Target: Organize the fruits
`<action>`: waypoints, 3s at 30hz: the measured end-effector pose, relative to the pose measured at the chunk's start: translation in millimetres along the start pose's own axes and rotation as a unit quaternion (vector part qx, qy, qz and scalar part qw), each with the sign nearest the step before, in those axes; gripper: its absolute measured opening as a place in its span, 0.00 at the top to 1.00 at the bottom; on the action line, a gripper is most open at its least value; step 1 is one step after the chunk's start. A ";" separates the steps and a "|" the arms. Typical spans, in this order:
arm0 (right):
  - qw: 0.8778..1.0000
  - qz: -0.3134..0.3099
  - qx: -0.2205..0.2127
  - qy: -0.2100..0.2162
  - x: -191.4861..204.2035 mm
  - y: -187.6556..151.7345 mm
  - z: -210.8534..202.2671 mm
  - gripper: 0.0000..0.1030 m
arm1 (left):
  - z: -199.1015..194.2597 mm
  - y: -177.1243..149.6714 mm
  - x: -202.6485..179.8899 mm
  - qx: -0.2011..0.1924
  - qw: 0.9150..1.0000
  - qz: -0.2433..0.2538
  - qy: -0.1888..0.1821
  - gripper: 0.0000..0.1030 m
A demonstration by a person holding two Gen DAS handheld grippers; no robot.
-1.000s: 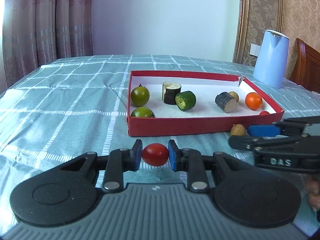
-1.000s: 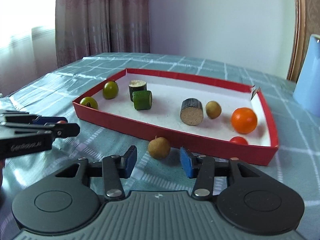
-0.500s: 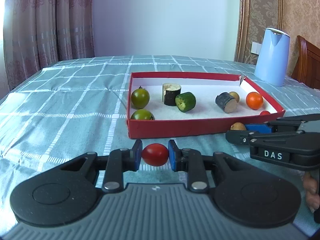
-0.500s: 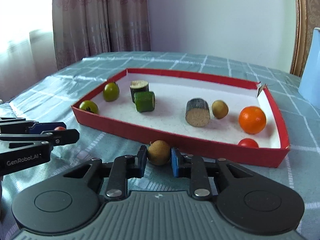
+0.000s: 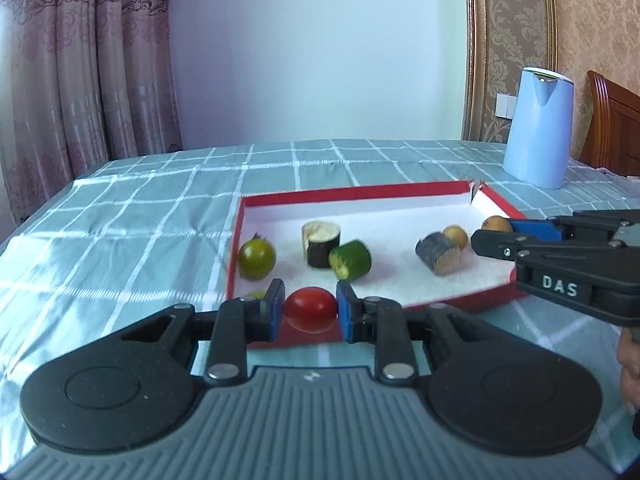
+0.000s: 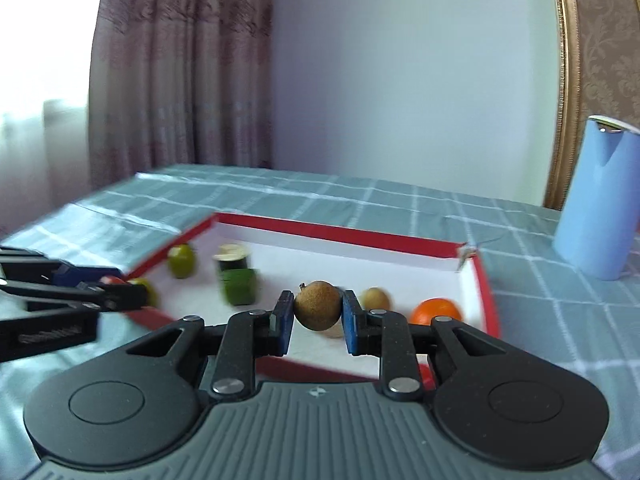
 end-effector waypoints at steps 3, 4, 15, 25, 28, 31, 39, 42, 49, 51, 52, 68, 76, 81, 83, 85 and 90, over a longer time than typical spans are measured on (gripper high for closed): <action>1.000 0.008 0.026 -0.007 -9.9 0.7 18.7 0.76 | 16.3 8.5 -4.6 0.001 1.000 0.003 0.004 0.76; 0.999 0.011 0.033 -0.010 -12.0 -0.1 24.2 0.76 | 23.1 10.7 -6.1 0.003 1.000 0.004 0.007 0.76; 0.999 0.015 0.047 -0.023 -19.7 -1.5 40.3 0.76 | 74.5 21.2 -17.3 0.037 0.999 0.006 0.006 0.76; 0.998 0.016 0.059 -0.024 -19.9 -2.4 44.9 0.76 | 71.1 21.9 -35.0 0.025 0.999 0.023 -0.022 0.75; 0.998 0.014 0.062 -0.025 -19.3 -3.9 45.6 0.76 | 71.3 20.2 -41.4 0.027 0.999 0.030 -0.027 0.75; 0.998 0.012 0.061 -0.027 -18.2 -4.1 45.4 0.76 | 72.3 18.7 -44.6 0.027 0.999 0.039 -0.020 0.73; 0.998 0.014 0.061 -0.031 -18.5 -5.2 46.9 0.76 | 80.2 17.1 -36.8 0.041 0.999 0.026 -0.002 0.56; 0.998 0.020 0.060 -0.031 -19.3 -5.9 46.8 0.76 | 83.1 14.8 -35.9 0.049 0.998 0.028 0.008 0.51; 0.998 0.026 0.046 -0.035 -21.7 -5.4 41.5 0.51 | 83.3 12.7 -32.9 0.047 0.998 0.027 0.024 0.30; 0.998 0.036 0.041 -0.035 -23.7 -5.3 38.5 0.44 | 84.0 12.5 -28.7 0.051 0.998 0.016 0.024 0.25; 0.998 0.038 0.039 -0.037 -24.1 -5.3 37.5 0.42 | 83.9 12.5 -26.6 0.052 0.998 0.011 0.023 0.23; 0.996 0.059 0.018 -0.062 -25.1 -6.3 27.0 0.31 | 73.2 6.3 -23.4 0.040 0.998 0.001 0.047 0.07; 0.994 0.083 0.003 -0.071 -30.8 -8.1 19.2 0.18 | 59.5 4.3 -25.8 0.029 0.999 -0.009 0.038 0.02; 0.994 0.090 0.000 -0.068 -32.4 -9.5 12.9 0.18 | 46.5 2.2 -27.6 0.020 0.999 -0.013 0.033 0.02; 0.993 0.099 -0.001 -0.062 -33.6 -11.0 8.7 0.18 | 37.7 1.4 -28.0 0.014 0.999 -0.020 0.026 0.01; 0.993 0.101 -0.003 -0.060 -33.6 -12.7 5.1 0.18 | 31.5 -1.0 -28.7 0.015 0.999 -0.025 0.025 0.00; 0.993 0.094 -0.017 -0.068 -30.6 -16.7 -4.7 0.18 | 25.2 -8.8 -29.4 0.019 0.999 -0.027 0.030 0.00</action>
Point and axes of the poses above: each gripper's, at about its wrist camera, not at the fingertips, and z roughly the way its jaws point, x to its left, y to its top, the point moved 2 cm from there along z, roughly the way its jaws point, and after that the axes turned 4 degrees about -y, right-handed, at the moved point
